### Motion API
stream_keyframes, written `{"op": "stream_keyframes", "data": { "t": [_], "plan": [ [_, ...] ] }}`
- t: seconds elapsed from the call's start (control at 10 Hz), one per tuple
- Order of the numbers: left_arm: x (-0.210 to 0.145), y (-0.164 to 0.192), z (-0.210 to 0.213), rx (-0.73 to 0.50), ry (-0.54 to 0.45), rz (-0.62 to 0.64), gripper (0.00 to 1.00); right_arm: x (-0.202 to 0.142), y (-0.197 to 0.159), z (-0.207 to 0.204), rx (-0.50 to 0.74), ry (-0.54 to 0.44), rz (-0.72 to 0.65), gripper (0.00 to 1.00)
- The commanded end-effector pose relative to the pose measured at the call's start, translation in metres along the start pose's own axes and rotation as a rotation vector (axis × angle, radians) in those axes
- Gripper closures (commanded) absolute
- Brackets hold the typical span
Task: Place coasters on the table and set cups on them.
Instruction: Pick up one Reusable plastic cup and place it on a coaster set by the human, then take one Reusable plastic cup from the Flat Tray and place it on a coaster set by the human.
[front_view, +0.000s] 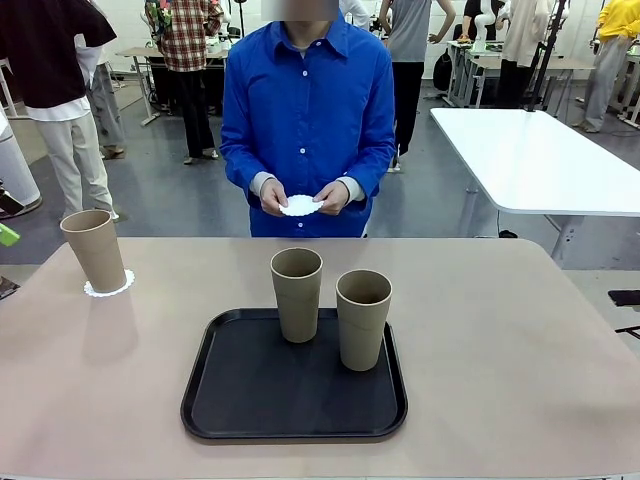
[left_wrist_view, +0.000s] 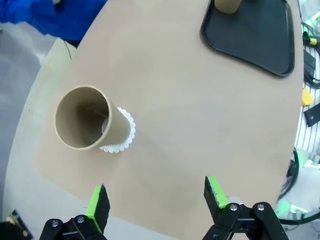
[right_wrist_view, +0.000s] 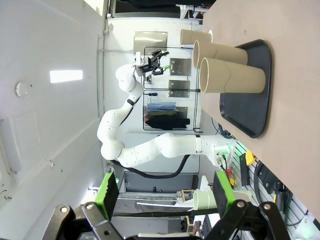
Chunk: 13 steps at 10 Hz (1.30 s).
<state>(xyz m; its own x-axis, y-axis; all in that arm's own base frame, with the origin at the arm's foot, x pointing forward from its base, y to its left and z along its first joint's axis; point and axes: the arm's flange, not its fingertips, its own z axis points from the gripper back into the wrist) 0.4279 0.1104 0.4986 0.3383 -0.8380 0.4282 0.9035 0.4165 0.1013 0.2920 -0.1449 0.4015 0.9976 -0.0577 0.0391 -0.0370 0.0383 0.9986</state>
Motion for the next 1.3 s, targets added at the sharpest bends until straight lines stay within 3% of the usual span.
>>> {"op": "stream_keyframes", "data": {
  "t": [0.0,0.2,1.2],
  "plan": [
    [0.0126,-0.0169,-0.0001,-0.043,0.068,0.043,0.00,0.0007,0.0010,-0.0001,0.012,-0.002,0.006,0.00],
    [0.0110,-0.0265,-0.0019,-0.024,0.109,0.043,0.00,0.0007,0.0010,-0.0001,0.012,-0.002,0.006,0.00],
    [0.0132,-0.0179,0.0000,-0.028,0.088,0.034,0.00,0.0007,0.0010,-0.0001,0.012,-0.002,0.006,0.00]
  ]
}}
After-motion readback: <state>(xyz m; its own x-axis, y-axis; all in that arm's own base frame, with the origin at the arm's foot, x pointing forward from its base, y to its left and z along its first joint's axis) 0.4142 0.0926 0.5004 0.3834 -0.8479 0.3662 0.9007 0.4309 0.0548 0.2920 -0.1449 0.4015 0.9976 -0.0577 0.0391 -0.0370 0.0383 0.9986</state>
